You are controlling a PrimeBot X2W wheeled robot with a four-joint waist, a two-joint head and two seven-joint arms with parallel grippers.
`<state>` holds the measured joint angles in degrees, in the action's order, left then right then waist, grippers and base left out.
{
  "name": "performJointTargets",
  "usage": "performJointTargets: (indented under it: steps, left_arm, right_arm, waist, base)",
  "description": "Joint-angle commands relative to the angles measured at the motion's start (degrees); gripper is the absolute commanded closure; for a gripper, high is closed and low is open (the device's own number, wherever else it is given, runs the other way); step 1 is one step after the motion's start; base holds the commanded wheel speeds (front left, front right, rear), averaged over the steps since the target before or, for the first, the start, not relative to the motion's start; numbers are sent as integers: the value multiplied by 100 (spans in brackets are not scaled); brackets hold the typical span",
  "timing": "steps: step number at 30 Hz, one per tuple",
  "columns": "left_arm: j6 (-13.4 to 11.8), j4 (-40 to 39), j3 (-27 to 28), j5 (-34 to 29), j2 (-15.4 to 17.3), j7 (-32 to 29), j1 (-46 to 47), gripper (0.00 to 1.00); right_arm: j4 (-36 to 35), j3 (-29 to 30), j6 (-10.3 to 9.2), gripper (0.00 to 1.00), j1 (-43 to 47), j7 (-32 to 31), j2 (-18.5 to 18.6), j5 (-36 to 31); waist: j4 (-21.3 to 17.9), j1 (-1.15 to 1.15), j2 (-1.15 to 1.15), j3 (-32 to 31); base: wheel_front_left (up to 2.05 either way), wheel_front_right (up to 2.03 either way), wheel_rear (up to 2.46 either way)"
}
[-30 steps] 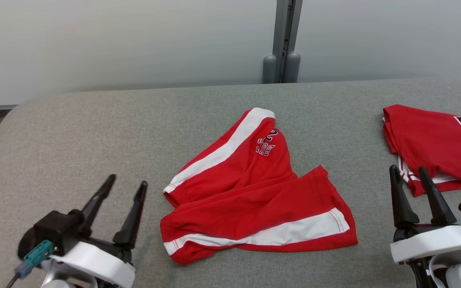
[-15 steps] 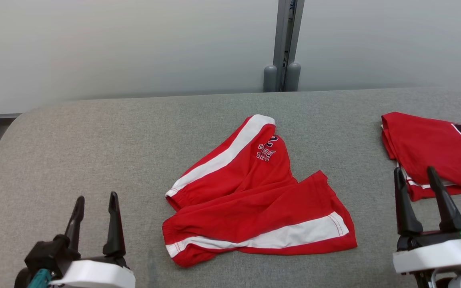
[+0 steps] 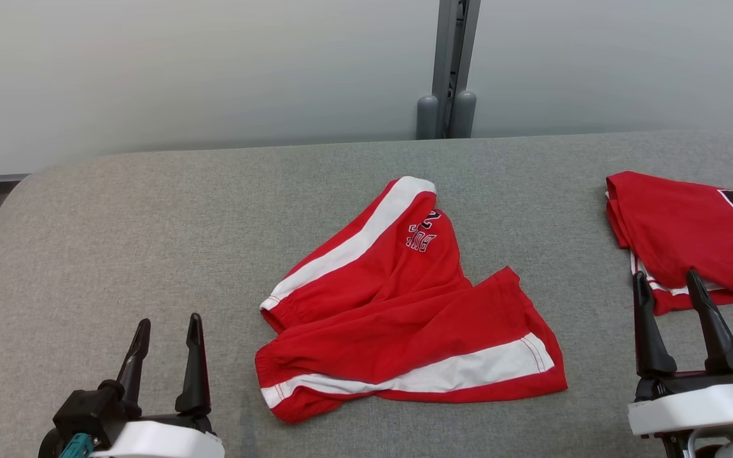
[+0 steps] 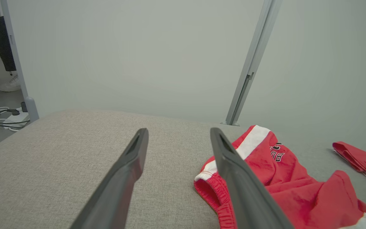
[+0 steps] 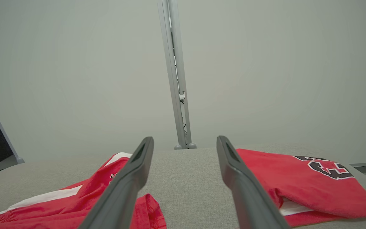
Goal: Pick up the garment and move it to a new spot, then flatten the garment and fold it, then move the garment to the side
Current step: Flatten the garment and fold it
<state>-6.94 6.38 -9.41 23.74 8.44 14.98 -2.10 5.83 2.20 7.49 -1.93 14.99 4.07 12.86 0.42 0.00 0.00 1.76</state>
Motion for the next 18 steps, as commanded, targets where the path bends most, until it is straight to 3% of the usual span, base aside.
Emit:
performJointTargets:
  steps: [1,11,18]
  left_arm:
    - [73,34,69,-73,-9,24,67,0]
    - [381,256,265,-236,-201,24,89,0]
    - [628,528,157,-81,-213,8,157,0]
  right_arm:
    - [16,23,1,0,-77,24,10,-36]
    - [241,-47,1,0,-51,24,19,23]
    - [744,-407,1,0,-140,24,255,240]
  waist:
    - [0,0,0,3]
    - [6,0,0,-48]
    - [47,0,0,-66]
  base:
    - [0,0,0]
    - [0,0,0]
    - [0,0,0]
